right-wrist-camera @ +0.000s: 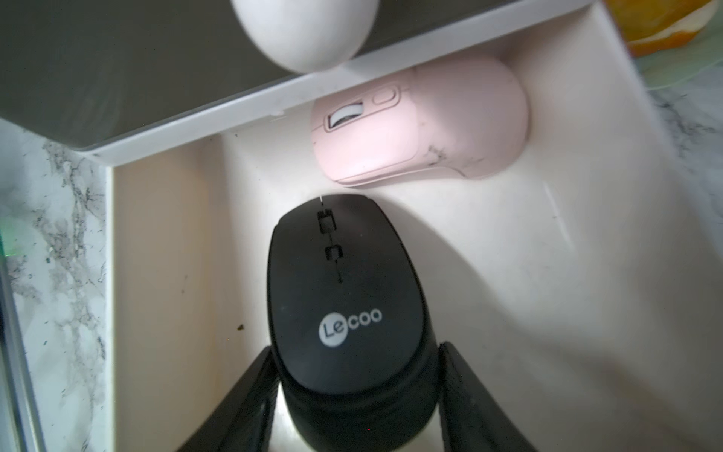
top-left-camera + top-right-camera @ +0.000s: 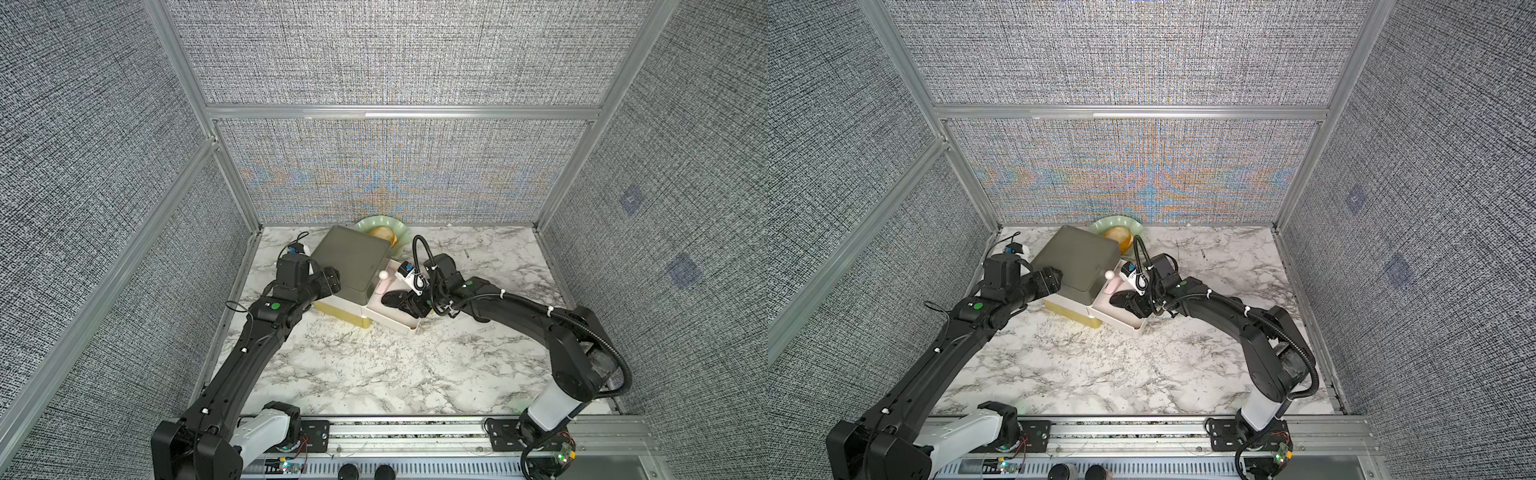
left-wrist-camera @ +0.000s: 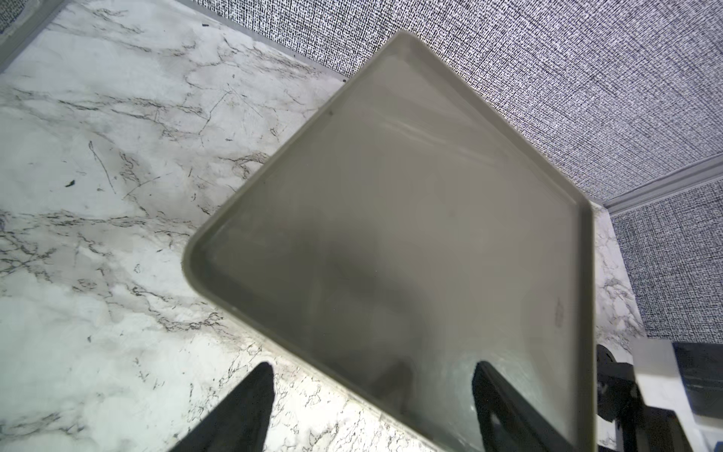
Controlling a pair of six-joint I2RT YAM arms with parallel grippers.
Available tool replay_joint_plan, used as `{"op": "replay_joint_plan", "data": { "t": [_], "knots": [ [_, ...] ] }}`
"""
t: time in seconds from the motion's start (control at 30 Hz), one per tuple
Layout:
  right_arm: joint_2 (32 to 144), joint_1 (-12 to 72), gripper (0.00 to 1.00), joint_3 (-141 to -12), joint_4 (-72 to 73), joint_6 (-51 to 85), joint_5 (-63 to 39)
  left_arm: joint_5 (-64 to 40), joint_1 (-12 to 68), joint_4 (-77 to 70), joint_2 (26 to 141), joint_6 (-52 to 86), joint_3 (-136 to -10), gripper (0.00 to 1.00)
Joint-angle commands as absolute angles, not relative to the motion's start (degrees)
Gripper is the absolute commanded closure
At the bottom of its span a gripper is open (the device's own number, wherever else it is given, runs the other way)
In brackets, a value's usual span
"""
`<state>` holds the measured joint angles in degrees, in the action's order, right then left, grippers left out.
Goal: Take the mice out of the drawer
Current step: Pick up the mouse from the drawer.
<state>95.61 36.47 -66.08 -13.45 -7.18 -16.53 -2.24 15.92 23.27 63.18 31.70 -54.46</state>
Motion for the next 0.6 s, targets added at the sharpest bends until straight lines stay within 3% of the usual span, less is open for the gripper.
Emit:
{"op": "replay_joint_plan", "data": {
  "t": [0.0, 0.57],
  "knots": [
    [94.4, 36.0, 0.42, -65.5, -12.7, -6.3, -16.4, -3.4, 15.8, 24.2, 62.8, 30.9, -55.1, 0.19],
    [87.5, 34.1, 0.42, -63.9, -16.3, -4.4, -16.9, -6.1, 15.8, 25.5, 61.6, 30.9, -57.2, 0.19]
  ]
}}
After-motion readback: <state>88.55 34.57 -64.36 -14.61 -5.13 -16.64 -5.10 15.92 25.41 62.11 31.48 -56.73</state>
